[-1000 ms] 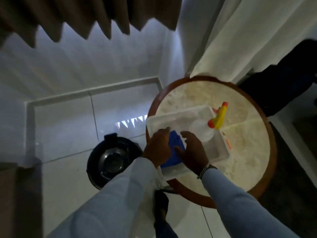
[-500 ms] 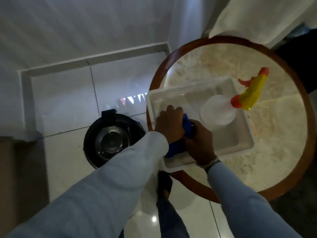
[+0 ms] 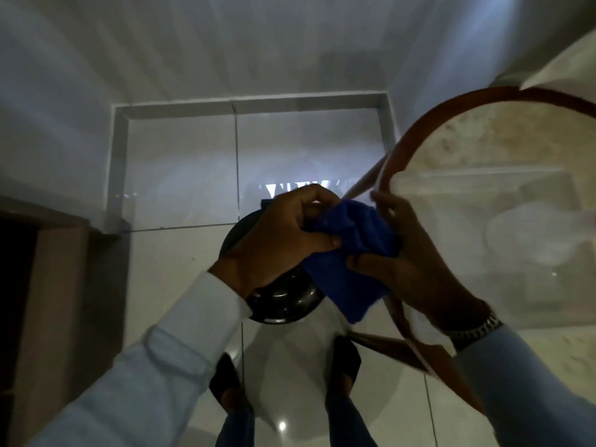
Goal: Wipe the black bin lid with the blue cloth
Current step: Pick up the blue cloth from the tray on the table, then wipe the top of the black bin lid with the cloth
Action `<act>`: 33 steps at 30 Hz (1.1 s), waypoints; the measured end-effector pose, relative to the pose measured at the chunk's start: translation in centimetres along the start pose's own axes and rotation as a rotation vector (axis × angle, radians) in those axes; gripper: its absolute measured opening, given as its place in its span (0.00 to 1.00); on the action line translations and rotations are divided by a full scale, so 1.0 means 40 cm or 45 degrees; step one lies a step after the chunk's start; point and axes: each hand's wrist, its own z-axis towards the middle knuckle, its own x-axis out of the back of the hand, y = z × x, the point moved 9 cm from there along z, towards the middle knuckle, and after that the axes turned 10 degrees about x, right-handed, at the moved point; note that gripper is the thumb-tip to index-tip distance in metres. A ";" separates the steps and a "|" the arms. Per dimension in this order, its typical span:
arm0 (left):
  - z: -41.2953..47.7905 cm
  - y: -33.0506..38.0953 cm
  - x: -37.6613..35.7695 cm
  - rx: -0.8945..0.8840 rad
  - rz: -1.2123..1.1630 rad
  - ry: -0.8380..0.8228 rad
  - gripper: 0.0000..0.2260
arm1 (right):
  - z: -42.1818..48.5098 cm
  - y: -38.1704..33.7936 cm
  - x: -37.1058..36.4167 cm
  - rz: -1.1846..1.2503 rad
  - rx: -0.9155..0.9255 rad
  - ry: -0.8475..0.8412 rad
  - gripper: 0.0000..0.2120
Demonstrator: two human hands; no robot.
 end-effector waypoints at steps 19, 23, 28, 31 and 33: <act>0.089 -0.698 0.292 0.047 1.574 0.116 0.66 | 0.072 0.480 -0.405 -0.997 0.334 0.029 0.22; 0.122 -0.689 0.277 -0.049 1.670 0.026 0.67 | 0.107 0.485 -0.407 -1.085 0.297 0.035 0.32; 0.133 -0.687 0.283 -0.032 1.648 0.012 0.67 | 0.175 0.542 -0.441 -1.328 0.159 0.010 0.36; 0.134 -0.683 0.285 -0.007 1.621 0.019 0.67 | 0.134 0.558 -0.444 -1.352 0.129 0.107 0.32; 0.136 -0.683 0.285 0.018 1.608 0.016 0.68 | 0.084 0.567 -0.453 -1.334 0.139 0.086 0.31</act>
